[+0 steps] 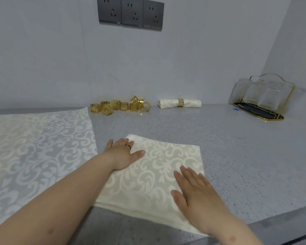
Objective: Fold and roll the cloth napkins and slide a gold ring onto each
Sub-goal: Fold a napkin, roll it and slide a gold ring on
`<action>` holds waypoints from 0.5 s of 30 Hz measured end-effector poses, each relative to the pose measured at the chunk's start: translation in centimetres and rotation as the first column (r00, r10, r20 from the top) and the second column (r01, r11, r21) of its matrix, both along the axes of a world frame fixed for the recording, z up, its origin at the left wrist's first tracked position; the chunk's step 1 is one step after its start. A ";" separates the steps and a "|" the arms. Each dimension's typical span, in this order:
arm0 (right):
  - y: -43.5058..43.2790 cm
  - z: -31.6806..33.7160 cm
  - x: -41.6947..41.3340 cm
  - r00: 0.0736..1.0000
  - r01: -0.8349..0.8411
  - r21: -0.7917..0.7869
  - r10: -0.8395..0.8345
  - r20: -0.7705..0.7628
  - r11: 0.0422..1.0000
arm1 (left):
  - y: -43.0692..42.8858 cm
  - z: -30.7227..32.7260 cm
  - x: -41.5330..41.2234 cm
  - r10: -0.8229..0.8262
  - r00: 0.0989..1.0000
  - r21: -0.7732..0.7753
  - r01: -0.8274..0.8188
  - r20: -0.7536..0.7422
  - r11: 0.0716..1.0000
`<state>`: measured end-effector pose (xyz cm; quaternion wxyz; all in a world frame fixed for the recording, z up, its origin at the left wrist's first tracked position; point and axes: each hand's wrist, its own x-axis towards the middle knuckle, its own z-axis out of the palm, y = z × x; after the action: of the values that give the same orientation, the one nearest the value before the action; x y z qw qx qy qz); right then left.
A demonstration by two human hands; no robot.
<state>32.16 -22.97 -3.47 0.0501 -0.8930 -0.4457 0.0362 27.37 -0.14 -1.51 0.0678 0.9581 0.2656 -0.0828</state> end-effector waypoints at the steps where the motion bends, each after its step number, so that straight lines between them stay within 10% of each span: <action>1: 0.0 -0.4 -0.3 0.999 0.026 0.046 -0.027 0.031 0.999 | 0.2 -0.2 0.5 0.009 1.000 0.012 -0.009 -0.012 1.000; 11: 0.6 -0.4 0.5 0.996 0.029 0.025 -0.031 0.082 0.999 | 0.2 -1.2 2.2 -0.066 0.961 0.225 0.004 0.269 0.974; 15: 0.3 0.6 0.0 0.999 -0.011 -0.017 0.011 -0.035 1.000 | -3.5 0.8 -0.4 -0.222 0.837 0.045 0.230 0.500 0.972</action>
<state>32.16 -22.72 -2.84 0.0502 -0.8902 -0.4493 0.0560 26.99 -3.61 -0.68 0.1322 0.9705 0.1231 0.1596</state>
